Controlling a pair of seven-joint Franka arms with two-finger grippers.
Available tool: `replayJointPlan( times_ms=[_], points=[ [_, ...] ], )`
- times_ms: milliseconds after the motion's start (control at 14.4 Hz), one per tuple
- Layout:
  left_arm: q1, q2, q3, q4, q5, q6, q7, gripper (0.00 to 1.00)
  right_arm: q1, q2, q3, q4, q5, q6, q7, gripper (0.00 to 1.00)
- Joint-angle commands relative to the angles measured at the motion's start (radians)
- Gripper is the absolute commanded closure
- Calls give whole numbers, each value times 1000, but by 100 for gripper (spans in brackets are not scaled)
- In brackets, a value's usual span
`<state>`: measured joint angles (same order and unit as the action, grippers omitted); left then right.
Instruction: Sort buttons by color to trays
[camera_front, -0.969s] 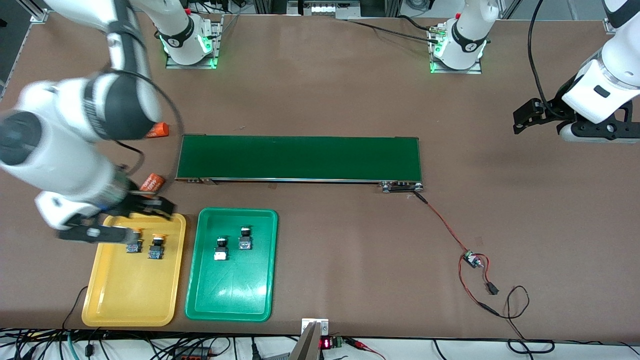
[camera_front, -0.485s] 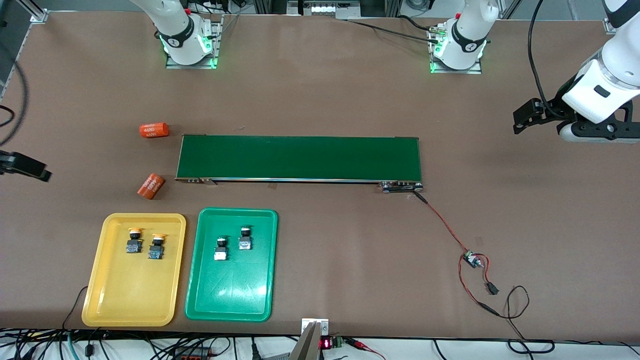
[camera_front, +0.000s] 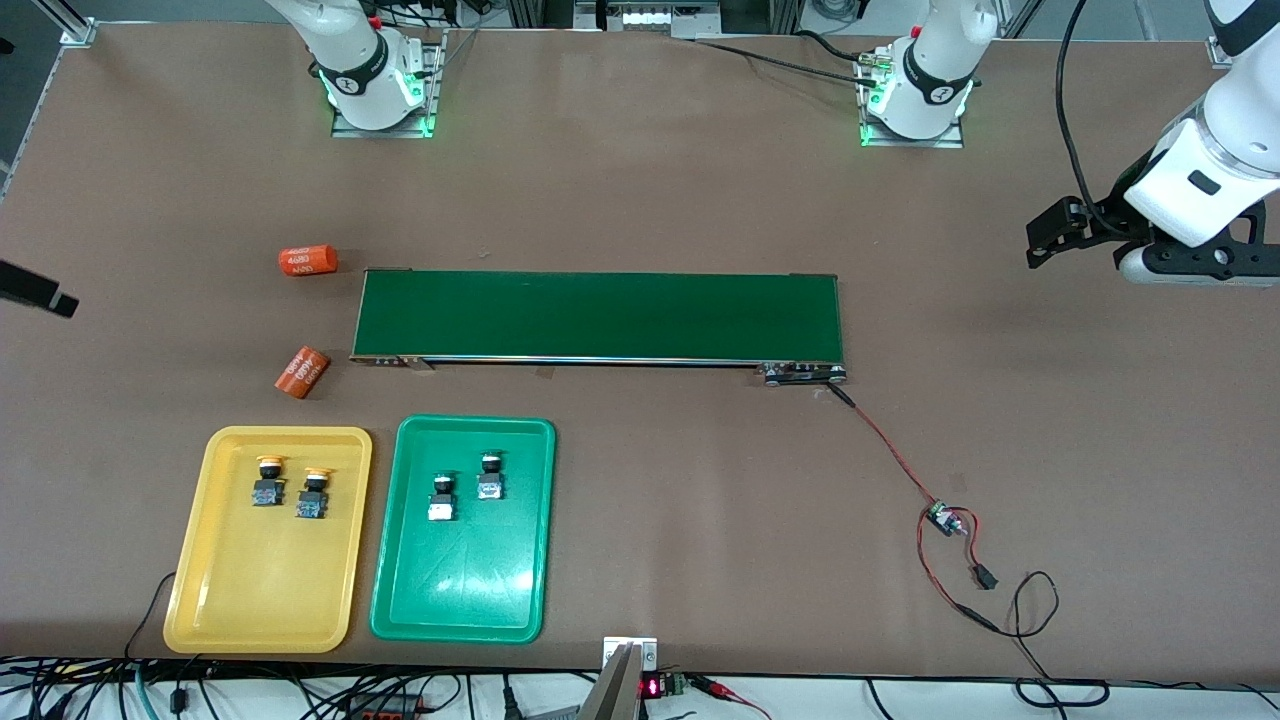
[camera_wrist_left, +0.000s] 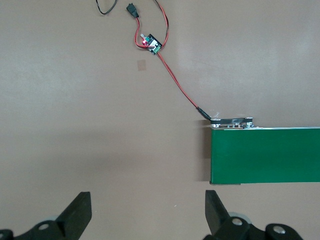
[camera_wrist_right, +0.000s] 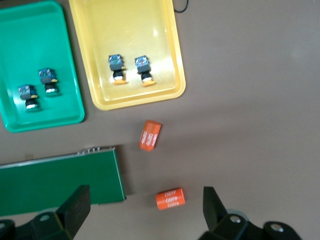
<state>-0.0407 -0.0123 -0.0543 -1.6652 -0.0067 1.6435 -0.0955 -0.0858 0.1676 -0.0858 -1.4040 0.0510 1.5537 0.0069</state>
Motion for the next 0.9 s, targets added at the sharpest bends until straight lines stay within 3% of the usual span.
replayJointPlan(
  times_ms=[0,346,623,831],
  points=[
    [-2,9,-1,28,13,-19,-4,0,61,-106,-17,-127,-52,31,7,0],
    [-4,9,-1,28,13,-19,-1,0,97,-109,-52,-138,-89,60,-39,0],
    [-2,9,-1,27,13,-21,-1,0,97,-207,-46,-266,-91,100,-28,0],
    [-4,9,-1,28,14,-19,-4,0,97,-238,-43,-286,-92,80,-38,0]
  ],
)
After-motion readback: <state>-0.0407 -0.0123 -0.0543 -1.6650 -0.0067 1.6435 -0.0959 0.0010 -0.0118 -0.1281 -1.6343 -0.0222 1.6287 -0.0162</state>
